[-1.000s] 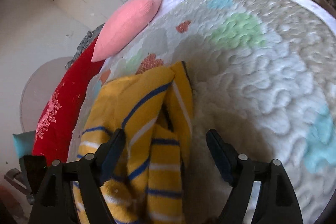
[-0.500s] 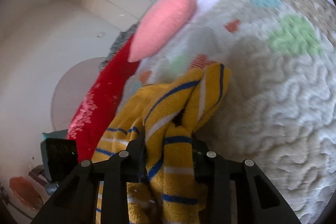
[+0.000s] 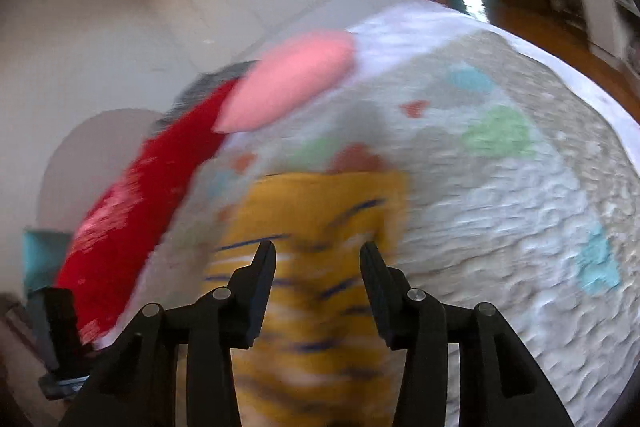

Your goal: Fold small clothes

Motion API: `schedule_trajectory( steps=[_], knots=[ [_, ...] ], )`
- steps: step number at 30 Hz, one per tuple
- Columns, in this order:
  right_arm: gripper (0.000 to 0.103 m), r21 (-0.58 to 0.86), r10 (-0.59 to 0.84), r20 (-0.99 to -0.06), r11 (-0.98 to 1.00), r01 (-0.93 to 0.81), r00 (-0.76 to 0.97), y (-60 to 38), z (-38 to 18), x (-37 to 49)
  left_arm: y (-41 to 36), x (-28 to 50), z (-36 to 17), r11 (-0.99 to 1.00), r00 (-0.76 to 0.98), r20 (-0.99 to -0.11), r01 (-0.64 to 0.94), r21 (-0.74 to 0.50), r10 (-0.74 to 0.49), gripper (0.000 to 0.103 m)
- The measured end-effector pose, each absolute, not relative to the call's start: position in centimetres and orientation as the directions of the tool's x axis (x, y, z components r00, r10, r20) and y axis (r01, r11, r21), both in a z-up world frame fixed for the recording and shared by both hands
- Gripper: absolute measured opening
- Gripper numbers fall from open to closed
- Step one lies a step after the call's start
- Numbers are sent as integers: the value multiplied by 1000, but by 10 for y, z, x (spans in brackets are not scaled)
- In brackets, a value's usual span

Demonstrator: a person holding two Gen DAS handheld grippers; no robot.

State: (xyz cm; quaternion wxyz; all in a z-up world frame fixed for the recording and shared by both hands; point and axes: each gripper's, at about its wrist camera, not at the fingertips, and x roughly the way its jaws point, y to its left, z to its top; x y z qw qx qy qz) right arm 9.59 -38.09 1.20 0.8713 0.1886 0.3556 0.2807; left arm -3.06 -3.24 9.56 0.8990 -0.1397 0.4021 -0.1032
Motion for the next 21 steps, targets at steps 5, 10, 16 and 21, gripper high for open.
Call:
schedule_trajectory(
  steps=[5, 10, 16, 21],
  knots=[
    [67, 486, 556, -629, 827, -283, 544, -359, -26, 75, -9, -74, 114, 951, 730, -638, 56, -303, -246, 82],
    [67, 504, 501, -639, 846, -175, 584, -374, -36, 44, 10, -104, 131, 978, 785, -600, 30, -208, -152, 94],
    [74, 466, 423, -612, 875, -128, 668, -382, -2, 15, 8, -121, 152, 996, 862, -504, 11, -92, -56, 101],
    [75, 459, 397, -599, 882, -108, 695, -388, 10, 5, -1, -131, 157, 993, 868, -487, 46, -107, -93, 101]
  ],
)
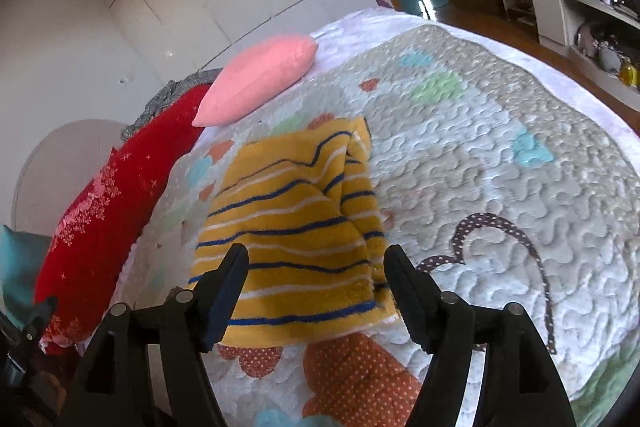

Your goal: Fold small clothes

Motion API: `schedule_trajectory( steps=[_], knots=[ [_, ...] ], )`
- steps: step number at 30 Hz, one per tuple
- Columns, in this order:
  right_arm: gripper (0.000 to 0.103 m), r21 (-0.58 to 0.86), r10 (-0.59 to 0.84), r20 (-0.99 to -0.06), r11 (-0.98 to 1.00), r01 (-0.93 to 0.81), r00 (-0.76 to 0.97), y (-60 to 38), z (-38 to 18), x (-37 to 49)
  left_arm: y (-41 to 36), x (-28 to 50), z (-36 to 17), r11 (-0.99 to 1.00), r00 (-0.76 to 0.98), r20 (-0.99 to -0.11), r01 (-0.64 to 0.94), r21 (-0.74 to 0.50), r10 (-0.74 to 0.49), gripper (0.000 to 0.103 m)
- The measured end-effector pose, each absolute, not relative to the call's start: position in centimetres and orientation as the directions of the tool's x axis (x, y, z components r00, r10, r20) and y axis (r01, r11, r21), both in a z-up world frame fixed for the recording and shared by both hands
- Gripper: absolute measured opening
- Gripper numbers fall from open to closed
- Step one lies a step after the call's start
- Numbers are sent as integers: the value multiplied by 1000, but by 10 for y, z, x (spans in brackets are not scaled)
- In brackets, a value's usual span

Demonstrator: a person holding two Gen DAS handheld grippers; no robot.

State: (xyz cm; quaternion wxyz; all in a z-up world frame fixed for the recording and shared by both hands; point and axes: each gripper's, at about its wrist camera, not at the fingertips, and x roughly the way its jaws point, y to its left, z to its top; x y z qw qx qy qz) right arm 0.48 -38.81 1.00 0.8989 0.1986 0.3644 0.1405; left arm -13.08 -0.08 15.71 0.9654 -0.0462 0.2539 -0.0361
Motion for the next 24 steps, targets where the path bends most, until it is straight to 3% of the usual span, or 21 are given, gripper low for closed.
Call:
schedule_trajectory(
  steps=[9, 16, 24],
  knots=[
    [79, 301, 336, -619, 937, -181, 710, -397, 4, -20, -58, -133, 146, 995, 810, -580, 45, -87, -87, 101],
    [80, 310, 355, -654, 931, -191, 668, -435, 2, -19, -115, -141, 164, 1000, 851, -525, 2, -27, -16, 101],
    [84, 429, 373, -585, 896, -115, 720, -477, 8, -44, -151, -149, 183, 1000, 894, -448, -14, 5, 15, 103]
  ],
)
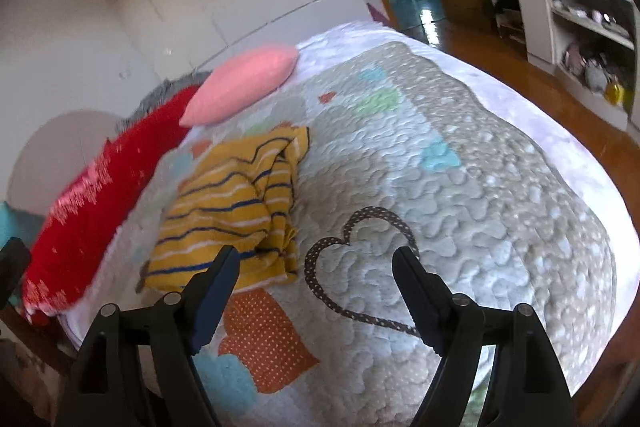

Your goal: Fold small clothes

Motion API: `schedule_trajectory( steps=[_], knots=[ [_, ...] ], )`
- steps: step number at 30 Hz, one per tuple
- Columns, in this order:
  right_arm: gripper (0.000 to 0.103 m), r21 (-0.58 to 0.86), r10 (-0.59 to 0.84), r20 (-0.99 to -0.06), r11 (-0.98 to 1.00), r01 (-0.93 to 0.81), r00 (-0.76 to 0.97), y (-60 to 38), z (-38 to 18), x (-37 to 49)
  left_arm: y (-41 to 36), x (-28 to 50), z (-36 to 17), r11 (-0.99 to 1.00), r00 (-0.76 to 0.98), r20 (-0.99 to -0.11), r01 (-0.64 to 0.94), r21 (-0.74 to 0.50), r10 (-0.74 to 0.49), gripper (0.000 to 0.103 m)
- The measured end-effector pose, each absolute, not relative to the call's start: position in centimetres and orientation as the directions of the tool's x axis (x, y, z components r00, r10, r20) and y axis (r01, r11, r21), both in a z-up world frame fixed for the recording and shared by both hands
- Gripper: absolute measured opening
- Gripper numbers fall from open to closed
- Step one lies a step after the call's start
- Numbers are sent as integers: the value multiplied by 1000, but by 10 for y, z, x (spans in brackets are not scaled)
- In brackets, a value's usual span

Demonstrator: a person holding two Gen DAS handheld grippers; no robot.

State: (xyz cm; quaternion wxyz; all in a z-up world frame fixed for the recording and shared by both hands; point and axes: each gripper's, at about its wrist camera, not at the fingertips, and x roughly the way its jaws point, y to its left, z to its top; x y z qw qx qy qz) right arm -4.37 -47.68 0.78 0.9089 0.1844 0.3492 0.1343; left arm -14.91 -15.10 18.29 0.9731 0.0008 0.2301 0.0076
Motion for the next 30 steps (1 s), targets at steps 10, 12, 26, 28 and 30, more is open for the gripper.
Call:
schedule_trajectory(
  steps=[10, 12, 26, 28, 30],
  knots=[
    [84, 418, 353, -576, 902, -106, 737, -472, 8, -61, -137, -152, 191, 999, 899, -438, -40, -25, 25, 103],
    [84, 404, 346, -578, 908, -109, 739, -467, 9, -63, -135, -152, 189, 999, 895, -446, -34, -18, 22, 103],
    [85, 293, 319, -610, 941, -168, 725, -403, 10, -73, -109, -172, 179, 999, 893, -449, 41, 3, -36, 103],
    [85, 277, 316, -616, 944, -177, 722, -393, 9, -75, -99, -175, 176, 999, 887, -459, 43, -14, -45, 103],
    [85, 255, 310, -619, 948, -189, 722, -383, 9, -78, -91, -179, 172, 999, 885, -463, 40, -24, -47, 103]
  ],
)
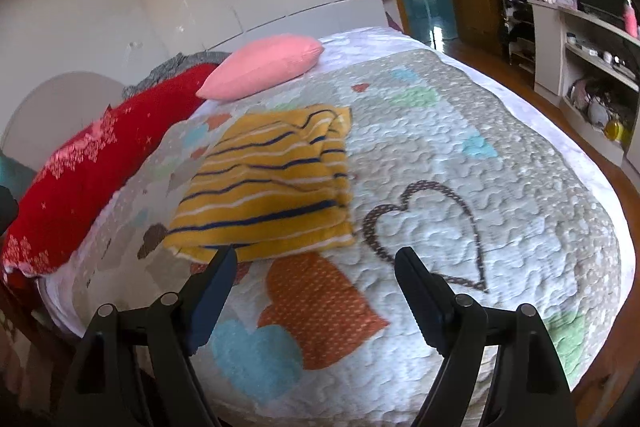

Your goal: Fold small clothes

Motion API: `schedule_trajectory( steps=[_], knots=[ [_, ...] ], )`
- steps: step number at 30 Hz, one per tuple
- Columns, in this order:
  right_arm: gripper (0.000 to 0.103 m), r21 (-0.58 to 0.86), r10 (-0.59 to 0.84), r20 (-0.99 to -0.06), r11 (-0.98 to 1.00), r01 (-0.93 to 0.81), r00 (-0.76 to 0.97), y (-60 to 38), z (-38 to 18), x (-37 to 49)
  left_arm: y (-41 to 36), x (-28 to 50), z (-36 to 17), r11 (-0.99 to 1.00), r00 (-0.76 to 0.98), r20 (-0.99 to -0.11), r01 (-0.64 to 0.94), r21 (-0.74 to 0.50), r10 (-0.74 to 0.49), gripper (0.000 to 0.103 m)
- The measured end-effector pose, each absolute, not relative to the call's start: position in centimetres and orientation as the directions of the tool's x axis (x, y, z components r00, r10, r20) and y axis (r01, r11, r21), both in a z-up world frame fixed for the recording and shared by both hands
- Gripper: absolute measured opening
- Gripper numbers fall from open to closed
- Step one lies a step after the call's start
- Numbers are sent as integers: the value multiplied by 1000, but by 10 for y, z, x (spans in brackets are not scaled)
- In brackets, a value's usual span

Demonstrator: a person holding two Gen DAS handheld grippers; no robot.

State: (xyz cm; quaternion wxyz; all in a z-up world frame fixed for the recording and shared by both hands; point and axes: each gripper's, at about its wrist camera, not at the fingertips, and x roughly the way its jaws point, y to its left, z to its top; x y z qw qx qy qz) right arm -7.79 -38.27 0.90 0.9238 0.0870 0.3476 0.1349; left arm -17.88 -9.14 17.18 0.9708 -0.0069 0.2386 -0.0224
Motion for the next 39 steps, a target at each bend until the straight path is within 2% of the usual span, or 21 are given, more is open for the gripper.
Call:
schedule_trajectory(
  steps=[5, 12, 22, 39],
  knots=[
    [85, 174, 292, -629, 956, -235, 721, -351, 12, -87, -66, -189, 162, 998, 876, -479, 22, -66, -51, 103],
    [87, 137, 289, -619, 955, -261, 730, -332, 18, -95, -43, -190, 150, 994, 857, -515, -24, -104, -34, 103],
    [88, 143, 260, -614, 965, -219, 745, -348, 16, -79, -48, -165, 131, 996, 807, -590, -48, -75, -5, 103],
    [89, 167, 192, -653, 980, -108, 733, -385, -6, -48, -91, -123, 100, 1000, 699, -715, 18, 15, -2, 103]
  ],
)
